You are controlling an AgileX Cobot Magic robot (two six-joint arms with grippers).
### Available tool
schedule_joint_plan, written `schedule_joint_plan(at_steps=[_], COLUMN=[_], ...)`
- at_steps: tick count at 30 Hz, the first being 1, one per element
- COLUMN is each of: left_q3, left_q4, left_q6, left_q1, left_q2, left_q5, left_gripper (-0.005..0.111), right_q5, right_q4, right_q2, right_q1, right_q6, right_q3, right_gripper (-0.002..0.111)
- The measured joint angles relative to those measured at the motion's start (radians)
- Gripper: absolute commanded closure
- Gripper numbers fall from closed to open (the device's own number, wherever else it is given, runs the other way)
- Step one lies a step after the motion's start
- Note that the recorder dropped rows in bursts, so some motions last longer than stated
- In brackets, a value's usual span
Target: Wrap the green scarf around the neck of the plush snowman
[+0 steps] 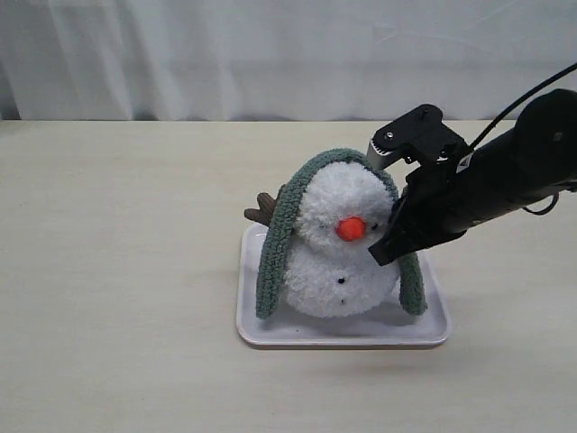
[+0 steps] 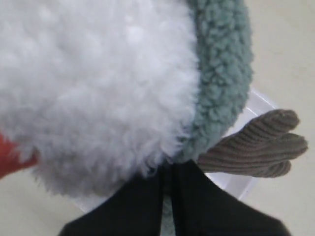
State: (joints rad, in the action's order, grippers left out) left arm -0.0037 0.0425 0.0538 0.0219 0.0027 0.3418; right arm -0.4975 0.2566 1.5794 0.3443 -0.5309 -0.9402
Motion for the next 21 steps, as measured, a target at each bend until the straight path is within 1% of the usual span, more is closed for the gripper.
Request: schedule_joint_plan(at_steps=[8,16,21], left_q3=[0.0,0.0,0.0], left_q4=[0.0,0.0,0.0], left_q6=[0.0,0.0,0.0], left_q1=[0.0,0.0,0.0], left_q2=[0.0,0.0,0.0], left_q5=[0.0,0.0,0.0], left_gripper=[0.107,0.107,0.107], right_q5=[-0.233,-0.308,-0.344], right_q4=[-0.02,-0.093,-0.109], right_q2=[0.0,0.0,0.035], right_q1=[0.004,0.004,0.004], right_q6=[0.149,0.351,0.388], right_q3=[-0.13,-0.216,-0.221], right_gripper=[0.104,0.104,0.104])
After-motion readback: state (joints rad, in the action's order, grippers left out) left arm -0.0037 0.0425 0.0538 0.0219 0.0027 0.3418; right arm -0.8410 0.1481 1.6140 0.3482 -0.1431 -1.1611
